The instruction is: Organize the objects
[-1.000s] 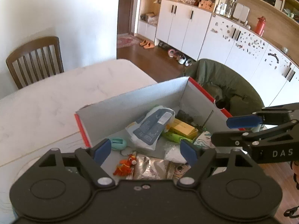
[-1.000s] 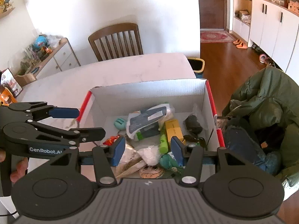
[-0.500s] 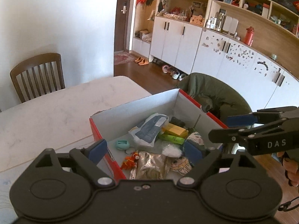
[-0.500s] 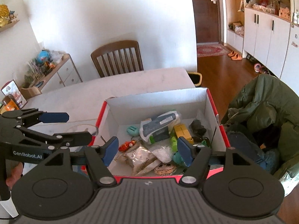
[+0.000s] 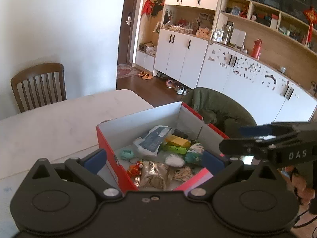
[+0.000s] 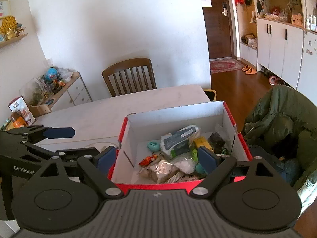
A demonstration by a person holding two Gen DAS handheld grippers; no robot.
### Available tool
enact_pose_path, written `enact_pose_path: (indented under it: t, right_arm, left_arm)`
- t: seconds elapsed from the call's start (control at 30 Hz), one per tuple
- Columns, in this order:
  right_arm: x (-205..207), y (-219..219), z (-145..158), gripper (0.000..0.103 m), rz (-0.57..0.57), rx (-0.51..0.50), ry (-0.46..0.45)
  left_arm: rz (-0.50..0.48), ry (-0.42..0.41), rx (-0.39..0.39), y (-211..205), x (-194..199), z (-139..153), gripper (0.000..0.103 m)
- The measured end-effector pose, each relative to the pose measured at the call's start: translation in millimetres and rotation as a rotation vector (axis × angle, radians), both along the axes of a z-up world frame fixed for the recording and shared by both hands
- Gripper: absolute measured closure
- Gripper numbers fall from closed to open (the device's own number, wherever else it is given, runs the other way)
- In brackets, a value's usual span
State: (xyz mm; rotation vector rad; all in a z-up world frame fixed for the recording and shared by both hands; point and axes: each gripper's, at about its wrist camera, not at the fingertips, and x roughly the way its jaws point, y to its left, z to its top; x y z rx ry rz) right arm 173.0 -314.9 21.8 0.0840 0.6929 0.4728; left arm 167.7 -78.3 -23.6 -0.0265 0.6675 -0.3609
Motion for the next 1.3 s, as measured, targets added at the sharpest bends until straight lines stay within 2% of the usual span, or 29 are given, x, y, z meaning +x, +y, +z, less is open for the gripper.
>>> enact_pose_path:
  t: [0.53,1.3]
  right_arm:
    - [-32,0,6,0.011,-0.077,-0.013,-0.061]
    - [-40,3,1,0.011,-0.103,-0.016,-0.041]
  left_arm:
    - [-0.004,-0.053,0.015,4,-27,11,0.0]
    - [-0.002,-0.025,0.044,7,-27,5,0.001]
